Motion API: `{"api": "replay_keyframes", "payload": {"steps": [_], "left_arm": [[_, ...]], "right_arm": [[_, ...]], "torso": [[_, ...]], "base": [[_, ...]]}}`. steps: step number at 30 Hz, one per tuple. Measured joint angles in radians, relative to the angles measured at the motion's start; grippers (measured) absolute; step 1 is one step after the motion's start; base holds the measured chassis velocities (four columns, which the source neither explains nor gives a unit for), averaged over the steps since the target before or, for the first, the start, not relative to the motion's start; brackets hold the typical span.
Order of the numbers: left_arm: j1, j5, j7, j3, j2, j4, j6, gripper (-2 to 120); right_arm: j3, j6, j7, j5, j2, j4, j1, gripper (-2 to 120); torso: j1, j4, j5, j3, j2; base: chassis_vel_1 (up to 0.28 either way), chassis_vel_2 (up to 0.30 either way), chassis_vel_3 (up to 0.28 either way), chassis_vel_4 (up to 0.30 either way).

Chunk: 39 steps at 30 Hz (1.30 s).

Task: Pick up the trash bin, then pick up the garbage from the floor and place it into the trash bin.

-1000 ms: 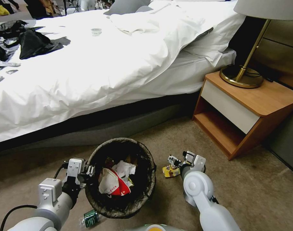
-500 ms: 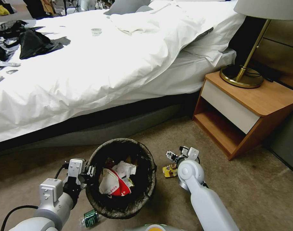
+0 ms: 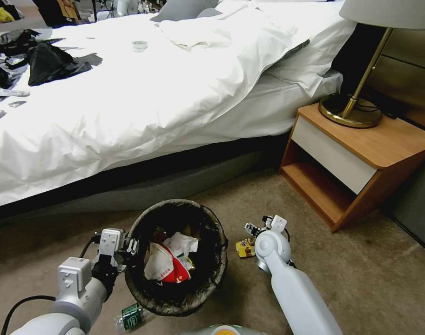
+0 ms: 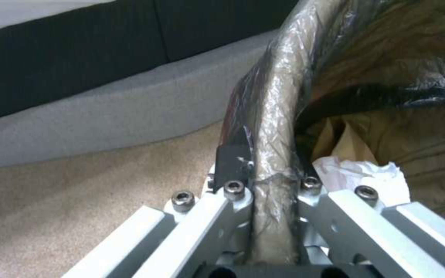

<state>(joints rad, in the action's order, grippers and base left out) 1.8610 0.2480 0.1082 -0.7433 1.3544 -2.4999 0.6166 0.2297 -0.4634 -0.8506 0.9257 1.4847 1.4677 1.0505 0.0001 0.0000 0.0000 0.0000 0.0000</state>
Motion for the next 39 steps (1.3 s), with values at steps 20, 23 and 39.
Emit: {"api": "replay_keyframes", "payload": {"steps": [20,23,39], "left_arm": [[0.005,0.001,0.001,-0.001,-0.001,0.0,0.0,1],[0.005,0.001,0.001,-0.001,0.0,0.0,0.0,1],[0.0,0.001,0.002,0.0,0.0,0.0,-0.001,1]], "right_arm": [[0.019,0.033,0.017,-0.003,0.035,-0.128,-0.044,100],[0.021,0.038,0.021,-0.003,0.034,-0.135,-0.044,99],[0.024,0.055,0.04,-0.006,0.035,-0.158,-0.044,42]], "torso": [[0.0,0.0,0.0,0.0,0.0],[0.0,0.0,0.0,0.0,0.0],[0.0,0.0,0.0,0.0,0.0]], "base": [[0.0,0.0,0.0,0.0],[0.0,0.0,0.0,0.0],[0.0,0.0,0.0,0.0]]}}
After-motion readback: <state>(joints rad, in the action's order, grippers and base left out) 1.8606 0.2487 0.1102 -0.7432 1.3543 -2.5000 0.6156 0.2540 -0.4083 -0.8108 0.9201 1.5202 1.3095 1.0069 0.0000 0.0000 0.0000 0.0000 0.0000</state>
